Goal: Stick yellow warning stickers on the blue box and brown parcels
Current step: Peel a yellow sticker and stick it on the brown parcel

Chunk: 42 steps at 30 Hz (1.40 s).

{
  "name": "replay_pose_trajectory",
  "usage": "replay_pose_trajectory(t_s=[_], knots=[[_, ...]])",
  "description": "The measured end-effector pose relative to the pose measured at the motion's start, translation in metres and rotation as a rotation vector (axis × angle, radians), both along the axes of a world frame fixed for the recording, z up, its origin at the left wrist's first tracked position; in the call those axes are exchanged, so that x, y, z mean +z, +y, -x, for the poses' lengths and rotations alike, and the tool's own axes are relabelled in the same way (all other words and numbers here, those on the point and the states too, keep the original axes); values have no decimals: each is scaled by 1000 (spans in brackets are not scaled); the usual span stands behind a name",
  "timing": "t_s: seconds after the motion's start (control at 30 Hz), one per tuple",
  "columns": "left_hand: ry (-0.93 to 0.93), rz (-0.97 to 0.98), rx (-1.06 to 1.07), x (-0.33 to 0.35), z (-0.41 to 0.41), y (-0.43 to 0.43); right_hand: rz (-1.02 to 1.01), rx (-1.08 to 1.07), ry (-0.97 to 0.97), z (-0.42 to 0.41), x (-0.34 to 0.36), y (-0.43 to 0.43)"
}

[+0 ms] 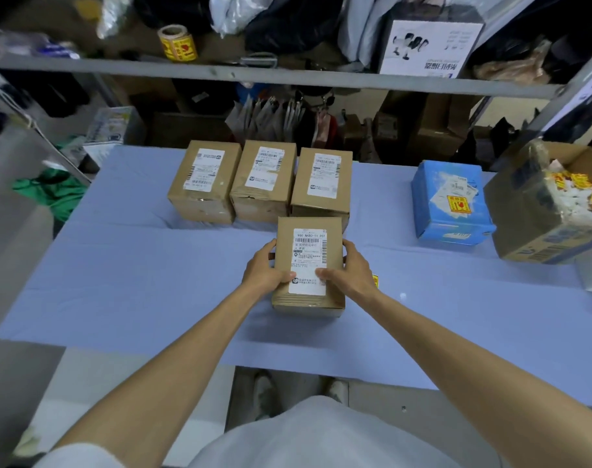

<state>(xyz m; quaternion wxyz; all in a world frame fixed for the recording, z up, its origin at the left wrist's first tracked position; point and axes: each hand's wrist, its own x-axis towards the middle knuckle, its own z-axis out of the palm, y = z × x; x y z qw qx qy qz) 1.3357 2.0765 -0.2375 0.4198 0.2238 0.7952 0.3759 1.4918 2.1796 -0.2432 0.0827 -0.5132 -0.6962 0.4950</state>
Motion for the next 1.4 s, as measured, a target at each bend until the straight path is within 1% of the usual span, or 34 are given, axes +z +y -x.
replay_pose_trajectory(t_s=[0.3,0.47,0.67,0.8,0.87,0.93,1.03,1.07,1.13,1.2,1.4], knots=[[35,42,-33,-11,4,7,78,26,13,-2,-10,11],[18,-6,-9,-13,2,17,137,61,10,3,-4,19],[-34,-23,-23,-16,2,13,135,50,18,1,-4,20],[-3,-19,-20,-20,0,13,140,112,-16,-12,-4,30],[19,-7,-25,-21,-1,14,142,37,-38,-19,-7,40],[27,8,-20,-21,-2,15,80,-80,-89,-29,-14,48],[26,38,-11,-23,-2,16,-65,-165,-314,-45,-31,51],[26,46,-7,-24,-2,16,-73,-176,-381,-49,-38,50],[46,58,-4,-26,-3,16,-17,-220,-457,-51,-51,45],[64,64,1,-27,-3,17,36,-284,-459,-49,-62,41],[36,63,9,-33,0,16,64,-391,-457,-41,-82,40]])
